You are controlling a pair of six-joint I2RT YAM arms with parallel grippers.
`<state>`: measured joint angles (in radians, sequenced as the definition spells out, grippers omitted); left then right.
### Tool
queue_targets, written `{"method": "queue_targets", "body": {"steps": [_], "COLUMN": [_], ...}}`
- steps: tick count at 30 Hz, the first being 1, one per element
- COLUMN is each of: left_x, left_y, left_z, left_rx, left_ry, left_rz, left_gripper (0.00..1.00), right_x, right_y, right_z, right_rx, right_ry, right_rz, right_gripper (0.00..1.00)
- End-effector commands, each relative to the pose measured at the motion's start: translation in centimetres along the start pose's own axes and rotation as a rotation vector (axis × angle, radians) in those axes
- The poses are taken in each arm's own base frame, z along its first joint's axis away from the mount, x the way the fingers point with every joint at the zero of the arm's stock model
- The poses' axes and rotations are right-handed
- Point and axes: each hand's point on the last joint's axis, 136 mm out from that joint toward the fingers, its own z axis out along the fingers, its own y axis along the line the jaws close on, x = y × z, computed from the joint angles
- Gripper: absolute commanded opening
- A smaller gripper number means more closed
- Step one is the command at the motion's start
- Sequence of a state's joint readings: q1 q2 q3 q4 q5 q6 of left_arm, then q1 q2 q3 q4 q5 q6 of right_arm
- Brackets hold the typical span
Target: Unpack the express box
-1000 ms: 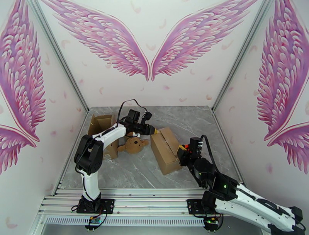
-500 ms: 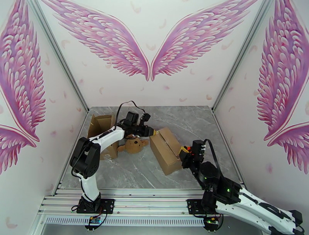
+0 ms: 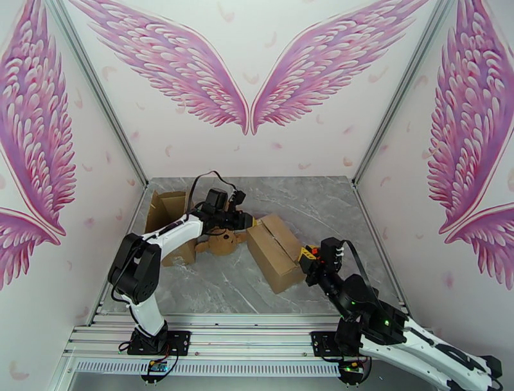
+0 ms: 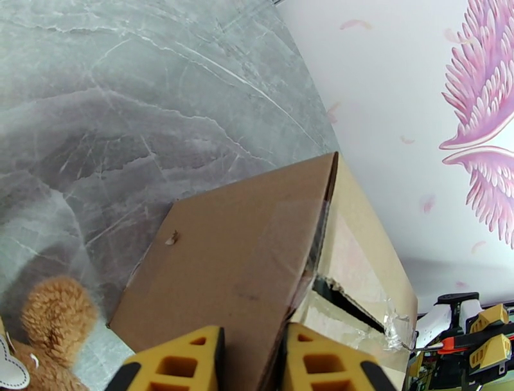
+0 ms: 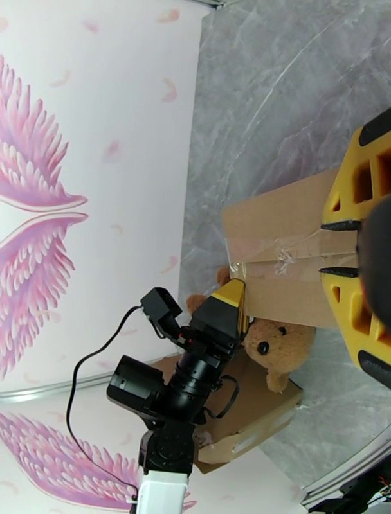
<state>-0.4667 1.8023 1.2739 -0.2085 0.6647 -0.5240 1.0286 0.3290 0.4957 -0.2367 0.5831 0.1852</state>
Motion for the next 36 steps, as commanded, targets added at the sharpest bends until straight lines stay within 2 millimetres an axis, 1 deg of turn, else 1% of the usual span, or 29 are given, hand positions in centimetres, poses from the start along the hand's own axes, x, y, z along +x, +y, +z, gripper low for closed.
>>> {"method": "queue_targets", "body": {"steps": [1, 5, 9, 11, 14, 16, 19, 21, 23, 24, 25, 26, 28, 30, 31, 34, 36], "left_x": [0.9, 1.2, 1.1, 0.8, 0.2, -0.2, -0.7, -1.1, -1.9, -2.3, -2.4, -3.6, -4.8, -5.9, -6.5, -8.2, -9.2], "left_y": [14.4, 14.3, 13.5, 12.5, 10.4, 9.0, 7.5, 7.0, 6.1, 5.4, 5.0, 3.9, 2.5, 1.4, 0.8, -0.8, -1.3], "left_z": [-3.3, -3.5, -3.8, -4.0, -4.1, -4.1, -4.0, -4.3, -4.9, -5.1, -5.3, -5.8, -6.4, -7.2, -7.6, -8.5, -8.9], "left_rx": [-0.514, -0.513, -0.493, -0.474, -0.444, -0.429, -0.422, -0.425, -0.422, -0.417, -0.415, -0.401, -0.389, -0.379, -0.372, -0.348, -0.339], "left_ry": [-0.097, -0.107, -0.113, -0.122, -0.137, -0.141, -0.143, -0.154, -0.170, -0.179, -0.181, -0.205, -0.235, -0.267, -0.287, -0.343, -0.364], "left_rz": [-0.267, -0.274, -0.267, -0.255, -0.210, -0.172, -0.124, -0.104, -0.077, -0.059, -0.042, -0.015, 0.022, 0.051, 0.072, 0.133, 0.162], "left_gripper": [0.25, 0.25, 0.24, 0.24, 0.25, 0.26, 0.26, 0.27, 0.31, 0.34, 0.39, 0.44, 0.56, 0.61, 0.63, 0.69, 0.72], "right_x": [3.2, 3.6, 2.3, 1.7, 1.6, 1.5, 1.3, 1.1, 0.7, 0.5, 0.3, 0.2, 0.1, 0.2, 0.4, 1.0, 1.4], "right_y": [0.1, -0.2, -1.4, -2.2, -4.1, -4.9, -5.5, -5.7, -5.7, -5.6, -5.5, -5.4, -5.2, -5.3, -5.4, -7.1, -8.1], "right_z": [-0.9, -1.1, -1.4, -1.5, -1.5, -1.6, -1.7, -1.6, -1.4, -1.1, -0.8, -0.4, 0.8, 2.4, 3.6, 7.0, 9.4], "right_rx": [-0.045, -0.042, 0.016, 0.065, 0.179, 0.230, 0.269, 0.289, 0.304, 0.313, 0.330, 0.344, 0.369, 0.385, 0.386, 0.394, 0.388], "right_ry": [0.106, 0.119, 0.058, 0.029, 0.026, 0.020, 0.003, -0.009, -0.021, -0.024, -0.026, -0.019, 0.007, 0.058, 0.092, 0.161, 0.198], "right_rz": [-0.091, -0.083, -0.070, -0.077, -0.101, -0.107, -0.103, -0.101, -0.109, -0.120, -0.128, -0.146, -0.175, -0.178, -0.162, -0.053, 0.010], "right_gripper": [0.00, 0.00, 0.00, 0.00, 0.00, 0.00, 0.00, 0.00, 0.00, 0.00, 0.00, 0.00, 0.00, 0.00, 0.00, 0.00, 0.00]}}
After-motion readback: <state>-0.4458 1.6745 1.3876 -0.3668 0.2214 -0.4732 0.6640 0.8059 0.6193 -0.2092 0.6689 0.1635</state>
